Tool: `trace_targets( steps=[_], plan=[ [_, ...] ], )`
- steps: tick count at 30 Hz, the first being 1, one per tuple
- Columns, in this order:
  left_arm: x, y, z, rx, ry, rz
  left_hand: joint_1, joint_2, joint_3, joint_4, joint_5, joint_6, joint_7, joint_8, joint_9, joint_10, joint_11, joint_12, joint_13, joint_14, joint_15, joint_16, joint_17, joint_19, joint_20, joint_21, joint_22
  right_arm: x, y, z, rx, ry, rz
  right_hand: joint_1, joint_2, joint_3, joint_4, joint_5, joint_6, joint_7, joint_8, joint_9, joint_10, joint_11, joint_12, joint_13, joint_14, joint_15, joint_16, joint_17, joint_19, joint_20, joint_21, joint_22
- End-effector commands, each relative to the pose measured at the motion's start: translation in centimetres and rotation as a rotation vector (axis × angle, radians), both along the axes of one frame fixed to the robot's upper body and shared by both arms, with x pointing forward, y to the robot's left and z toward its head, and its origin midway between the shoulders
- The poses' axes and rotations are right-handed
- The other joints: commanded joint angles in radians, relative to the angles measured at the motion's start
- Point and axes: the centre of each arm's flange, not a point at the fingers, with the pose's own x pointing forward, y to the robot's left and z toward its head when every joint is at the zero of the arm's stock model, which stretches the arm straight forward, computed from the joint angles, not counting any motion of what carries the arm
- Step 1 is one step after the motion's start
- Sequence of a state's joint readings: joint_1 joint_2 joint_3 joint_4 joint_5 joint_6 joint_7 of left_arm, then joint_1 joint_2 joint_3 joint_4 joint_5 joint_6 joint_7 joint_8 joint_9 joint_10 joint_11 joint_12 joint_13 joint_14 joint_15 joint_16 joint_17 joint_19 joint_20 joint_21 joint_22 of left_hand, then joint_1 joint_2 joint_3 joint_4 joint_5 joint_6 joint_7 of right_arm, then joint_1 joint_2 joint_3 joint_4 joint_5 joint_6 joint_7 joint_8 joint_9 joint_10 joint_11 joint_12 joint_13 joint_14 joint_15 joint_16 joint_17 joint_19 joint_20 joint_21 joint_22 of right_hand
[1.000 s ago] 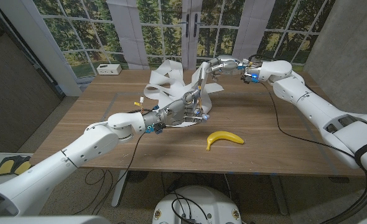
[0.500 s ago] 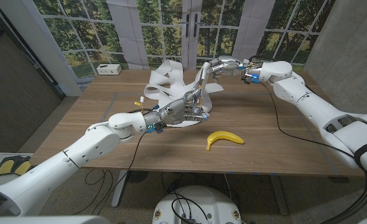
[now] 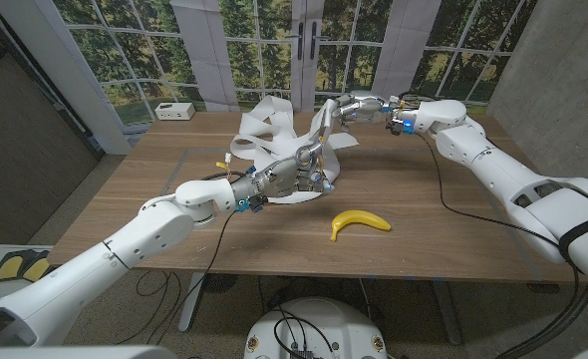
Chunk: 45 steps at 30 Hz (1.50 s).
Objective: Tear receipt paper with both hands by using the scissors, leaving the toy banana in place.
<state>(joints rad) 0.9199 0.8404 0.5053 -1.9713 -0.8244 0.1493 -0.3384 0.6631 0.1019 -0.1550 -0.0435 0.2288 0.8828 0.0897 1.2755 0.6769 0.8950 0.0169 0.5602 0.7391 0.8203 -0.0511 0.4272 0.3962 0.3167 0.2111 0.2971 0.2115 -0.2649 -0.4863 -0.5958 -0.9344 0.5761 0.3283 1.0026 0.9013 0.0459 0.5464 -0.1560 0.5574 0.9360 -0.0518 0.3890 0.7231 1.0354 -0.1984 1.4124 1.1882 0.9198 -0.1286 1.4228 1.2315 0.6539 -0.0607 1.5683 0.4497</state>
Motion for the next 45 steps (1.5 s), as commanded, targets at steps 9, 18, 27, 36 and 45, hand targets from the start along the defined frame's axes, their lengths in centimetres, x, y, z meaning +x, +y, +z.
trace_targets(
  steps=[9, 18, 27, 36, 45],
  plan=[
    [-0.03, -0.55, 0.01, -0.043, -0.048, -0.004, 0.056, 0.019, 0.01, -0.018, 0.01, 0.006, -0.031, 0.105, 0.017, 0.164, -0.151, 0.064, 0.074, 0.092, -0.146, 0.099, 0.098, 0.045, -0.014, 0.017, 0.008, 0.26, -0.25, -0.18, 0.009, 0.025, -0.003, 0.001, 0.012, 0.009, 0.001, -0.005, 0.036, 0.031, 0.005, 0.01, 0.002, -0.004, 0.007, 0.008, 0.004, -0.087, -0.006, 0.002, 0.002, -0.077, 0.006, 0.008],
    [-0.06, -0.59, -0.13, -0.068, -0.064, -0.006, 0.158, 0.074, 0.068, -0.055, 0.043, 0.005, -0.052, 0.108, 0.029, 0.192, -0.175, 0.095, 0.11, 0.138, -0.171, 0.142, 0.143, 0.089, -0.04, 0.037, 0.015, 0.01, -0.2, 0.06, 0.007, 0.018, -0.009, 0.0, 0.012, 0.011, 0.0, -0.006, 0.038, 0.032, 0.003, 0.01, -0.001, -0.005, 0.003, 0.003, 0.004, -0.087, -0.007, 0.002, 0.008, -0.076, 0.003, 0.002],
    [0.13, -0.61, -0.25, -0.102, -0.071, -0.022, 0.295, 0.102, 0.182, -0.097, 0.037, 0.001, -0.039, 0.11, 0.042, 0.183, -0.185, 0.111, 0.145, 0.126, -0.173, 0.194, 0.228, 0.086, -0.046, 0.047, 0.029, -0.27, -0.38, 0.31, 0.011, 0.014, -0.017, -0.001, 0.011, 0.011, 0.0, -0.008, 0.04, 0.03, 0.0, 0.01, 0.002, -0.006, 0.002, 0.001, 0.004, -0.087, -0.007, 0.002, 0.007, -0.077, 0.001, -0.001],
    [0.09, -0.77, -0.09, -0.118, -0.099, -0.041, 0.416, 0.097, 0.328, -0.105, -0.006, -0.011, -0.016, 0.117, 0.069, 0.166, -0.185, 0.125, 0.174, 0.104, -0.17, 0.221, 0.302, 0.067, -0.046, 0.06, 0.048, -0.47, -0.6, 0.42, 0.012, 0.012, -0.021, -0.002, 0.012, 0.012, 0.0, -0.01, 0.04, 0.029, -0.003, 0.01, -0.002, -0.005, 0.004, 0.006, 0.005, -0.087, -0.007, 0.002, 0.005, -0.077, 0.005, 0.007],
    [0.12, -0.68, -0.26, -0.157, -0.127, -0.045, 0.463, 0.095, 0.382, -0.107, -0.019, -0.024, 0.03, 0.106, 0.068, 0.157, -0.183, 0.144, 0.204, 0.102, -0.173, 0.238, 0.336, 0.066, -0.058, 0.074, 0.059, -0.19, -0.72, 0.34, 0.025, 0.032, -0.013, -0.002, 0.012, 0.013, 0.0, -0.011, 0.04, 0.033, -0.005, 0.009, 0.001, -0.006, 0.004, 0.004, 0.005, -0.087, -0.007, 0.002, 0.005, -0.078, 0.004, 0.005]
  ],
)
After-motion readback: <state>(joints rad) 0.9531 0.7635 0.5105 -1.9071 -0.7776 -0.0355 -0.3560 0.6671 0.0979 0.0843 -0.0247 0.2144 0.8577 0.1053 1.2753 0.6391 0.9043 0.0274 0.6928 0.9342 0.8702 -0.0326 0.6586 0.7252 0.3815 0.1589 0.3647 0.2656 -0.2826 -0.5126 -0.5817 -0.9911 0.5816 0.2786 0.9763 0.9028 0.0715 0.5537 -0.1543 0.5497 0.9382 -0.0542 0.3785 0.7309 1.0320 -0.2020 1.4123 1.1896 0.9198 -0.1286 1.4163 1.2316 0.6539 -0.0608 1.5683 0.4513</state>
